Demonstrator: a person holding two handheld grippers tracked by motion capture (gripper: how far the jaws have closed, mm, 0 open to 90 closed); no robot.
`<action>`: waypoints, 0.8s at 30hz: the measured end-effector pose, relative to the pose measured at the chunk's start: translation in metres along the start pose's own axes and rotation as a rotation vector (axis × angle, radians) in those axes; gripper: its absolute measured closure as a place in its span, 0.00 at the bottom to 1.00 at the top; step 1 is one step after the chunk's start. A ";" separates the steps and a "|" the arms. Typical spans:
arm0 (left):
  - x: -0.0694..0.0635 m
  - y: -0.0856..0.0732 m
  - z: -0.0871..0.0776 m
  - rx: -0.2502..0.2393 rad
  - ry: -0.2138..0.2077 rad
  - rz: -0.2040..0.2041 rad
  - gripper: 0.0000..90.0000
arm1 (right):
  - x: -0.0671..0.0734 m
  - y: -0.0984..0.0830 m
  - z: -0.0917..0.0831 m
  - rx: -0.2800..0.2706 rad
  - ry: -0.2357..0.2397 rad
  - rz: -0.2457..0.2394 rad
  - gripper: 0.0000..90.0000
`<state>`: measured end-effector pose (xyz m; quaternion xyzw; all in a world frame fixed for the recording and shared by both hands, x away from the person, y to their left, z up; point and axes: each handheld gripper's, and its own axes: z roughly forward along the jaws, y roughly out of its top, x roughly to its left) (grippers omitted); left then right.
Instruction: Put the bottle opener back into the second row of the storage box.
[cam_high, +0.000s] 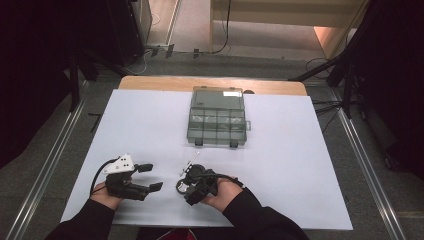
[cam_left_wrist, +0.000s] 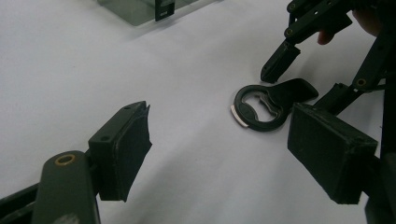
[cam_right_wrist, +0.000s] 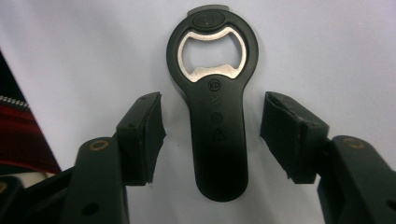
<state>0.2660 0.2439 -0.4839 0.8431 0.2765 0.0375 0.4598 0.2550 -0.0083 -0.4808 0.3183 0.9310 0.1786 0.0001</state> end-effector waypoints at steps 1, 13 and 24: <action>0.000 0.000 0.000 -0.001 0.000 0.000 0.23 | 0.002 0.000 0.001 -0.003 -0.024 -0.016 0.49; 0.000 0.000 -0.001 -0.002 -0.006 0.007 0.23 | 0.006 -0.003 0.000 -0.017 -0.081 -0.018 0.66; 0.000 0.000 -0.002 -0.009 -0.007 0.005 0.23 | -0.002 -0.007 -0.002 -0.043 -0.030 -0.021 0.74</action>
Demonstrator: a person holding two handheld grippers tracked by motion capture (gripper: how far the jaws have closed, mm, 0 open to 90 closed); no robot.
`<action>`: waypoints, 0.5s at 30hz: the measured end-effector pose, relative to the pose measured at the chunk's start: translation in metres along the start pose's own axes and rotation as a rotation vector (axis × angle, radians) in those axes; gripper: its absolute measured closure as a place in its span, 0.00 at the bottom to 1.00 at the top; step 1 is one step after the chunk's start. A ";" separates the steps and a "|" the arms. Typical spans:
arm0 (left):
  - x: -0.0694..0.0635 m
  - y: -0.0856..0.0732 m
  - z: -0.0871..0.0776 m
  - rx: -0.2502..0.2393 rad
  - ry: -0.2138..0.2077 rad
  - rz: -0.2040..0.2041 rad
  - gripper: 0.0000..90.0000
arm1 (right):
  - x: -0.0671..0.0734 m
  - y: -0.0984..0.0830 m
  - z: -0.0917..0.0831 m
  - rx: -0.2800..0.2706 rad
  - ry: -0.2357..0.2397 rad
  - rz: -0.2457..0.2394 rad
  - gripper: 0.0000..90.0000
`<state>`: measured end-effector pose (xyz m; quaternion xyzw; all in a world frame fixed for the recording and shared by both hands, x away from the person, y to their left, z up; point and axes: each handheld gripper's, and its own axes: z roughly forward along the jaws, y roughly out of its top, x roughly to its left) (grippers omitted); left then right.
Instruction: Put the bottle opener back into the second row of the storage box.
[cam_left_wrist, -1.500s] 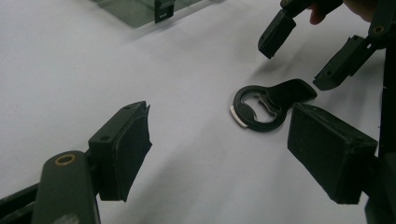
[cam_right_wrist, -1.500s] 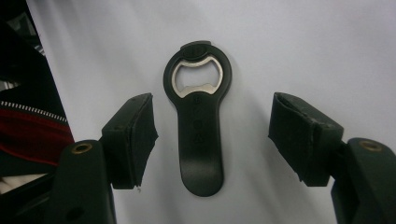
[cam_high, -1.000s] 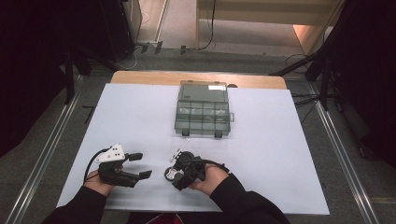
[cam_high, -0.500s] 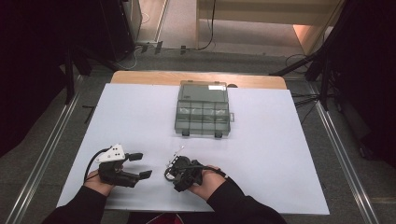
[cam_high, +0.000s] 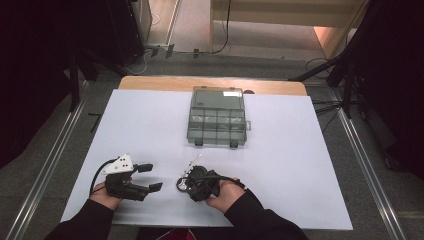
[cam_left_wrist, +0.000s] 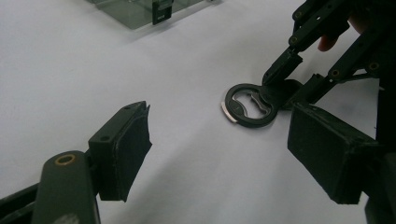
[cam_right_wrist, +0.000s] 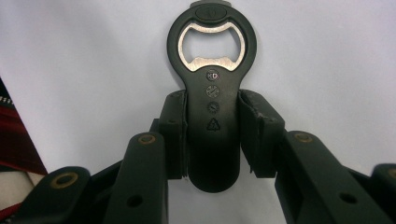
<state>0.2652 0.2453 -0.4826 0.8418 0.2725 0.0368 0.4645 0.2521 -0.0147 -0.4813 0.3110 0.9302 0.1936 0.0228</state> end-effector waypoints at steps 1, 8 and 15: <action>0.000 0.000 0.000 -0.001 -0.001 0.001 0.23 | -0.001 0.000 0.000 0.001 0.009 0.003 0.74; 0.000 0.000 0.000 -0.005 -0.003 -0.006 0.23 | -0.011 -0.002 -0.001 -0.013 0.077 0.000 0.74; 0.000 0.000 -0.001 -0.009 -0.005 -0.003 0.23 | -0.022 -0.006 -0.006 -0.038 0.173 0.035 0.74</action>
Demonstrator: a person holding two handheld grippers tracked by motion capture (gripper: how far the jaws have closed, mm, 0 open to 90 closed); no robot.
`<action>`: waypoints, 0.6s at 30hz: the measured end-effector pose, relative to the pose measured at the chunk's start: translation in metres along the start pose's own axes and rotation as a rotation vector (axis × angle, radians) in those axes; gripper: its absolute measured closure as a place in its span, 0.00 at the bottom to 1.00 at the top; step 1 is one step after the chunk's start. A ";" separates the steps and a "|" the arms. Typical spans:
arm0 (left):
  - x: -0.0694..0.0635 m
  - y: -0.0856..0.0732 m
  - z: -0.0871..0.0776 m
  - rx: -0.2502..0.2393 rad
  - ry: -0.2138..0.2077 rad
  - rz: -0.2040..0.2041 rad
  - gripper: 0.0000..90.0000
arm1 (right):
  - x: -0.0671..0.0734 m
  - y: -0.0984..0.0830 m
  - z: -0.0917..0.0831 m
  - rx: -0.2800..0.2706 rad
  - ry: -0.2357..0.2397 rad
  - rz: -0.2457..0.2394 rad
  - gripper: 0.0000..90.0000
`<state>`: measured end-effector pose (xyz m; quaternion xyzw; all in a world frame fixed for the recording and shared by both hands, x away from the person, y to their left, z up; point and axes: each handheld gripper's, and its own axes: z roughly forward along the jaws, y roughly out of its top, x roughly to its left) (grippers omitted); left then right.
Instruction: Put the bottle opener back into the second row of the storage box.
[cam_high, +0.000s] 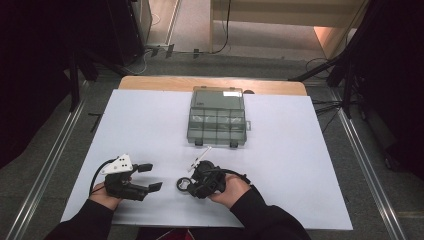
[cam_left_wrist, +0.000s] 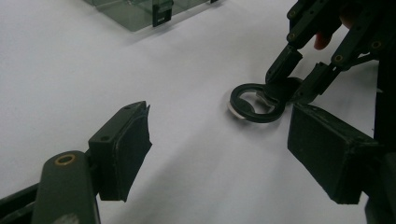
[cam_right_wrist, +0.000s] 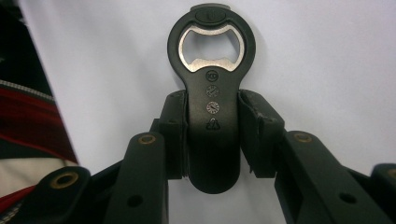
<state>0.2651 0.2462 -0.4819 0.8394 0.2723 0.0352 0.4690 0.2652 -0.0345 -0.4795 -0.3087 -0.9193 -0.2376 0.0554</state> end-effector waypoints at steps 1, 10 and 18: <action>0.000 0.000 0.000 -0.003 0.000 -0.001 0.23 | 0.000 0.000 -0.001 -0.010 0.011 0.003 0.74; 0.000 0.000 0.000 -0.004 0.002 0.000 0.23 | -0.009 -0.007 -0.016 -0.069 0.068 0.016 0.74; -0.001 0.000 0.000 0.000 0.002 0.001 0.23 | -0.020 -0.015 -0.029 -0.105 0.084 0.049 0.74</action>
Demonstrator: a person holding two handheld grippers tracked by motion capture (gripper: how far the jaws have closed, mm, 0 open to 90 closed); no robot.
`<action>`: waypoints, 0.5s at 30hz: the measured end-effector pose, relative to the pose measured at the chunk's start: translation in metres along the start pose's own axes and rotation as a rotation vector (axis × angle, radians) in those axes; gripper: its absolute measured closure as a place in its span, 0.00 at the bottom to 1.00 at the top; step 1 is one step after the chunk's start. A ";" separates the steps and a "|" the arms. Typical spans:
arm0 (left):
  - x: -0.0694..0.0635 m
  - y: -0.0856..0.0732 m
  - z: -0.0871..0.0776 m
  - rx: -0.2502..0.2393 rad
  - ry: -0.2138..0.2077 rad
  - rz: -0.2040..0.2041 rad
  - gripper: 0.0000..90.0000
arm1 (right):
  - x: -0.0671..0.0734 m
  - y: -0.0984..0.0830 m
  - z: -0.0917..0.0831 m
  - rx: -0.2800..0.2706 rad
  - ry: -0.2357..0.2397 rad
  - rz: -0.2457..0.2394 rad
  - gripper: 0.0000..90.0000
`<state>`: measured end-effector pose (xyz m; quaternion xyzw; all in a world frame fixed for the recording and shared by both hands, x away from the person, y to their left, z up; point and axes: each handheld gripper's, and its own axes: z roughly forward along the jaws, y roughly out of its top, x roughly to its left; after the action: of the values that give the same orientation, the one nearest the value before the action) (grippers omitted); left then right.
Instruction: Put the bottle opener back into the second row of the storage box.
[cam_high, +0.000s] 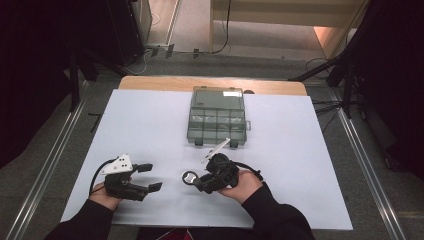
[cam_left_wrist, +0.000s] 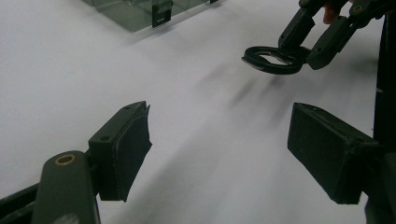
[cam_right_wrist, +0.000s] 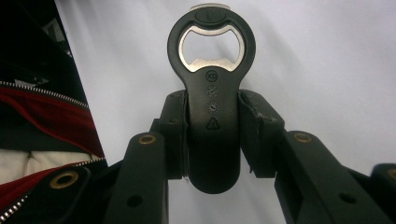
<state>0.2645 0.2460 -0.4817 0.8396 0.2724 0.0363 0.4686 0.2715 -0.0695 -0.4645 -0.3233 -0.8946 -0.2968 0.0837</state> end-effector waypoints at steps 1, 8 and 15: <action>0.000 0.000 0.000 0.000 0.000 0.000 0.23 | -0.001 -0.001 -0.001 -0.003 -0.002 -0.001 0.74; 0.001 0.000 0.000 -0.001 -0.004 -0.002 0.23 | -0.007 -0.004 -0.009 -0.020 -0.001 0.019 0.74; 0.001 0.000 0.000 0.002 -0.004 -0.003 0.23 | -0.014 -0.007 -0.017 -0.046 -0.002 0.038 0.74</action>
<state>0.2652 0.2462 -0.4819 0.8397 0.2727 0.0335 0.4684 0.2777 -0.0916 -0.4585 -0.3424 -0.8814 -0.3153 0.0808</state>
